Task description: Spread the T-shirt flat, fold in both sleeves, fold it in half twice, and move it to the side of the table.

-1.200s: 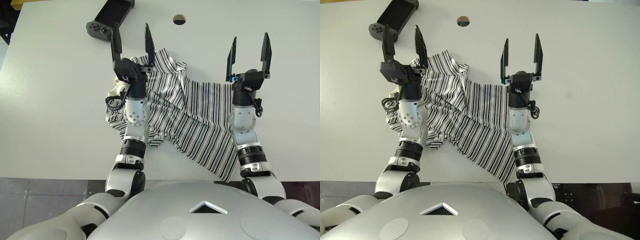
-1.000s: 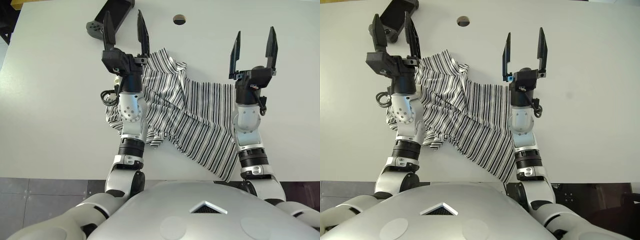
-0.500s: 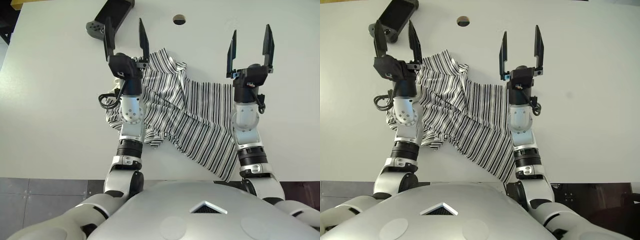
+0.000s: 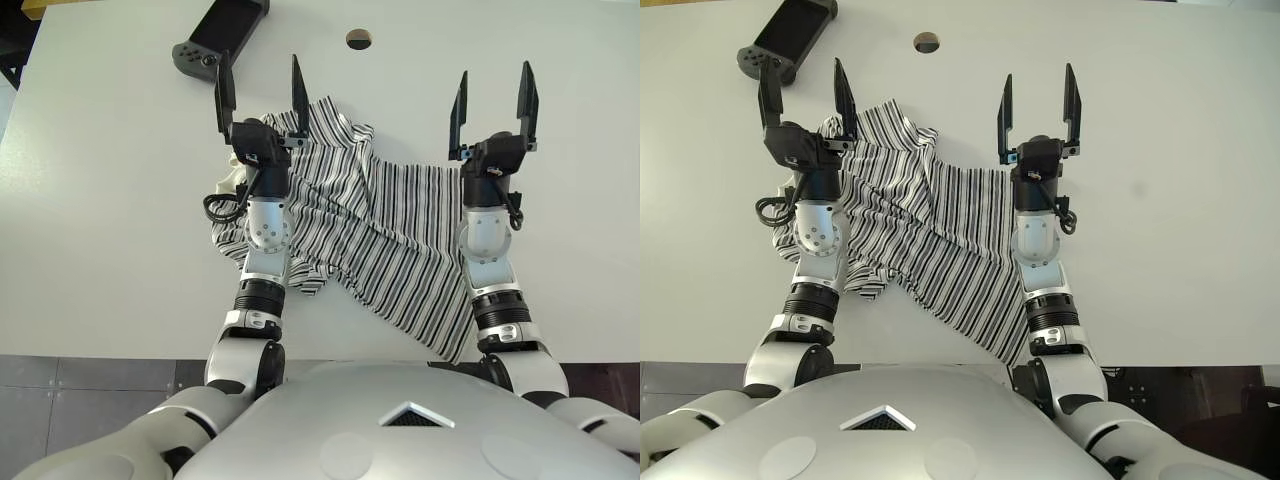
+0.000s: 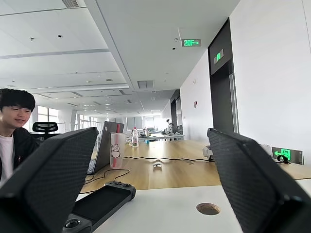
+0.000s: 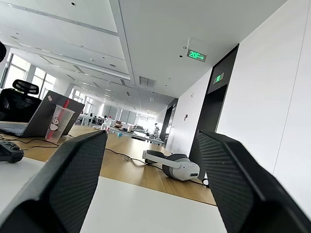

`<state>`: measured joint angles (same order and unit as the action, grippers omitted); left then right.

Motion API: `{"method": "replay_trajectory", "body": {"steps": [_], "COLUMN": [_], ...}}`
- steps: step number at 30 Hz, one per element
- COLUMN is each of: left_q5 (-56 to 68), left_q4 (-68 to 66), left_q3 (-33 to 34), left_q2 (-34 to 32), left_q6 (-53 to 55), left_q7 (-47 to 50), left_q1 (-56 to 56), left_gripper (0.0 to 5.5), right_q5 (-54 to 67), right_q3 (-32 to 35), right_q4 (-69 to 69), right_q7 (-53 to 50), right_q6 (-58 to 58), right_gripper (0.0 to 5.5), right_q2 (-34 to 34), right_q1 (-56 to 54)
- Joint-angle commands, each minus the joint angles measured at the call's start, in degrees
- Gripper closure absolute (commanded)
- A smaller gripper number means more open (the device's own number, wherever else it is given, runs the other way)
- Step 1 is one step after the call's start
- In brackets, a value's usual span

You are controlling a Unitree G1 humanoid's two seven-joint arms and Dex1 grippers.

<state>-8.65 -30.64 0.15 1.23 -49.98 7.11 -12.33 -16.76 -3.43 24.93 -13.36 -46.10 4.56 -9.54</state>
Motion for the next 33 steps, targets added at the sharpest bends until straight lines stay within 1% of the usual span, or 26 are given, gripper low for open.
{"method": "replay_trajectory", "body": {"steps": [1, 3, 5, 7, 8, 9, 11, 13, 14, 15, 18, 20, 24, 26, 27, 29, 33], "left_q5": [3.12, 9.48, 14.21, 15.62, 16.01, 16.34, 16.71, 16.7, 16.61, 16.52, 16.53, 16.58, 17.01, 17.22, 17.39, 17.6, 17.56], "left_q4": [2.95, 5.99, 8.78, 11.05, 12.78, 14.43, 15.95, 15.72, 15.54, 15.44, 15.62, 15.54, 15.09, 15.07, 15.02, 15.37, 16.83], "left_q3": [-0.17, 0.89, 2.44, 3.61, 3.9, 4.0, 4.04, 4.05, 3.97, 3.87, 3.59, 3.39, 3.21, 3.29, 3.43, 3.78, 4.2], "left_q2": [0.42, 0.37, -0.12, -0.53, -0.53, -0.45, -0.22, 0.04, 0.19, 0.36, 0.8, 1.07, 1.56, 1.71, 1.71, 1.72, 1.73], "left_q6": [1.4, 3.94, 6.12, 7.02, 7.36, 7.74, 8.37, 8.82, 8.93, 9.07, 9.43, 9.58, 9.99, 10.08, 10.13, 10.22, 10.5], "left_q7": [-1.43, -3.59, -4.71, -4.82, -4.77, -4.85, -5.15, -5.43, -5.51, -5.58, -6.22, -6.84, -7.86, -8.16, -8.31, -8.48, -8.48], "left_q1": [-0.48, -1.1, -1.9, -2.25, -2.14, -1.97, -2.22, -3.06, -3.36, -3.59, -3.88, -4.03, -3.98, -3.77, -3.72, -3.29, -1.79], "left_gripper": [1.33, 1.33, 1.33, 1.33, 1.33, 1.33, 1.33, 1.33, 1.33, 1.33, 1.33, 1.33, 1.33, 1.33, 1.33, 1.33, 1.33], "right_q5": [2.13, 8.05, 6.14, 5.2, 3.84, 0.5, -5.07, -8.9, -10.1, -10.34, -9.56, -9.58, -8.05, -5.91, -4.81, -2.6, -0.04], "right_q3": [-0.58, -2.28, -5.91, -8.96, -11.43, -14.87, -21.25, -26.99, -28.95, -29.53, -28.29, -27.52, -24.53, -21.22, -19.29, -15.35, -9.61], "right_q4": [-2.48, -5.85, -9.42, -11.34, -9.21, -3.64, 6.73, 15.01, 18.55, 21.69, 34.01, 40.63, 47.01, 48.92, 49.84, 51.36, 52.73], "right_q7": [2.9, 12.04, 21.16, 28.26, 32.57, 35.91, 40.65, 42.73, 42.81, 42.36, 37.86, 34.81, 31.03, 29.15, 27.85, 25.52, 22.32], "right_q6": [2.5, 10.82, 20.38, 29.18, 33.12, 35.66, 37.65, 36.4, 35.51, 35.16, 35.42, 35.62, 35.89, 37.66, 38.92, 41.39, 43.99], "right_gripper": [2.06, 2.06, 2.06, 2.06, 2.06, 2.06, 2.06, 2.06, 2.06, 2.06, 2.06, 2.06, 2.06, 2.06, 2.06, 2.06, 2.06], "right_q2": [0.28, 1.8, 4.78, 5.77, 5.66, 5.17, 3.69, 0.93, -0.73, -2.37, -8.4, -10.92, -11.7, -9.95, -7.96, -3.05, 6.56], "right_q1": [-0.5, -1.71, -5.46, -11.07, -15.81, -21.51, -28.95, -31.3, -31.8, -32.29, -35.03, -36.15, -37.91, -39.6, -40.47, -41.66, -41.06]}}
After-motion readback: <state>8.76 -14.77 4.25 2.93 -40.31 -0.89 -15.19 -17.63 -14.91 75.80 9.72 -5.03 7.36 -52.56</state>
